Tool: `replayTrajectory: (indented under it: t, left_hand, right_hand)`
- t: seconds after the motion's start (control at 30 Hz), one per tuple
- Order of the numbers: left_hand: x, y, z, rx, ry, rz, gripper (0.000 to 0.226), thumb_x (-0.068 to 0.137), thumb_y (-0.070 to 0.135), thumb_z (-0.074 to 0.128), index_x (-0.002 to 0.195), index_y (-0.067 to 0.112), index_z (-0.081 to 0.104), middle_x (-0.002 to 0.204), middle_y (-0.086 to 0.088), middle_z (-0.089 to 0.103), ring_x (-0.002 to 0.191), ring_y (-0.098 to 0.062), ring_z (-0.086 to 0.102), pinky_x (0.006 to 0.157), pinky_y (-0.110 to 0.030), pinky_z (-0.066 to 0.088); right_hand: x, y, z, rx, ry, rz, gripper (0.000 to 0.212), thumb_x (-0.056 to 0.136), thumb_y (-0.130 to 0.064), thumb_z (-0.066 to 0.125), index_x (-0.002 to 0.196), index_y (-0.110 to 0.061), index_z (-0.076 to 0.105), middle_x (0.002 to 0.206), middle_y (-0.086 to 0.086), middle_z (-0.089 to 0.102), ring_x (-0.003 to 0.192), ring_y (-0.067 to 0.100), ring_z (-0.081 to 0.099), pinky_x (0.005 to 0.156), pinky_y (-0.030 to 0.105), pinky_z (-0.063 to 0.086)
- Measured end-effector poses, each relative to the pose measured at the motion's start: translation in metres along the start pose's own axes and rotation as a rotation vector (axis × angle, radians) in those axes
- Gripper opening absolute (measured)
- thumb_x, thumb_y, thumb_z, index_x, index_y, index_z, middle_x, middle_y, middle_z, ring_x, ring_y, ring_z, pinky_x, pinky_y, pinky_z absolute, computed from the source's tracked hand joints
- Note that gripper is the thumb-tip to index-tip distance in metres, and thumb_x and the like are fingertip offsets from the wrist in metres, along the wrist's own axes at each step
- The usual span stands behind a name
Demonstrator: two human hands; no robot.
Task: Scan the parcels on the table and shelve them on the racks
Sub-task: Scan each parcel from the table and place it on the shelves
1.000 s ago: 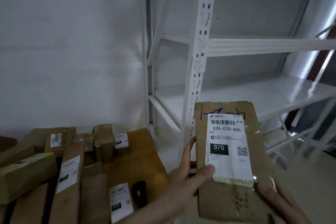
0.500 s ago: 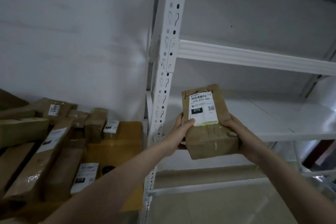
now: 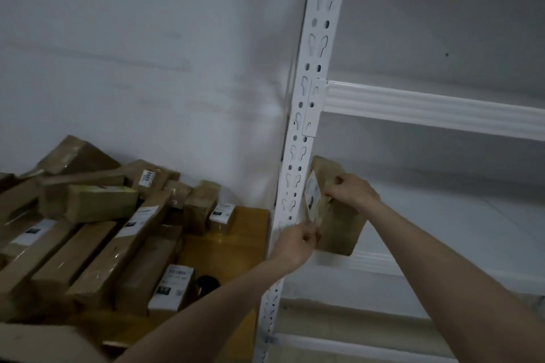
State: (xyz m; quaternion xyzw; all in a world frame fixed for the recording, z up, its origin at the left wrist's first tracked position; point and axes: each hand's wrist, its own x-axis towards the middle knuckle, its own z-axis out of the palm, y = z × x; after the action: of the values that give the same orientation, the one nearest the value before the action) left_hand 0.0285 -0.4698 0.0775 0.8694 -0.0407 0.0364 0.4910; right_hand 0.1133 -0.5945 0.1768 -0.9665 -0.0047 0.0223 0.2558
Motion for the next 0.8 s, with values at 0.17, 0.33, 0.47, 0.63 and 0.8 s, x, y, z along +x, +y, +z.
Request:
replayTrajectory:
  t: [0.17,0.33,0.47,0.63,0.8]
  left_hand:
    - [-0.015,-0.021,-0.013,0.085,0.021,0.025,0.026,0.099,0.015,0.048,0.117,0.007,0.065,0.119,-0.004,0.064,0.104,-0.016,0.06,0.089,-0.024,0.048]
    - [-0.047,-0.06,-0.051,0.181,0.075,-0.009,0.026,0.098,0.028,0.048,0.107,0.013,0.067,0.103,-0.004,0.069,0.089,-0.018,0.064,0.079,-0.038,0.055]
    - [-0.083,-0.106,-0.096,0.282,0.189,-0.155,0.029,0.097,0.034,0.05,0.122,0.023,0.06,0.111,0.008,0.067,0.096,-0.006,0.063,0.083,-0.029,0.056]
    - [-0.118,-0.156,-0.151,0.324,0.235,-0.325,0.024,0.097,0.035,0.05,0.117,0.025,0.059,0.104,0.01,0.064,0.088,-0.002,0.063,0.075,-0.025,0.056]
    - [-0.144,-0.202,-0.193,0.338,0.247,-0.459,0.025,0.095,0.041,0.05,0.114,0.027,0.059,0.104,0.011,0.064,0.091,-0.004,0.063,0.081,-0.032,0.057]
  right_hand:
    - [0.006,-0.012,0.034,-0.11,0.101,0.048,0.058,0.083,-0.057,0.048,0.129,-0.022,0.047,0.127,0.017,0.047,0.116,0.036,0.047,0.091,0.041,0.042]
    - [-0.049,-0.012,0.05,-0.145,0.449,-0.214,0.046,0.09,-0.047,0.048,0.116,-0.009,0.054,0.133,0.023,0.039,0.121,0.038,0.033,0.094,0.05,0.031]
    - [-0.116,-0.02,0.083,0.004,0.554,-0.511,0.039,0.087,-0.033,0.06,0.119,-0.011,0.057,0.119,0.018,0.05,0.109,0.036,0.043,0.083,0.043,0.039]
    - [-0.141,-0.061,0.156,0.123,0.18,-0.602,0.043,0.088,-0.031,0.061,0.127,-0.017,0.051,0.122,0.004,0.047,0.111,0.022,0.047,0.088,0.033,0.045]
    - [-0.128,-0.109,0.236,0.075,-0.147,-0.518,0.047,0.093,-0.039,0.052,0.135,-0.021,0.04,0.131,0.002,0.039,0.118,0.019,0.043,0.089,0.027,0.043]
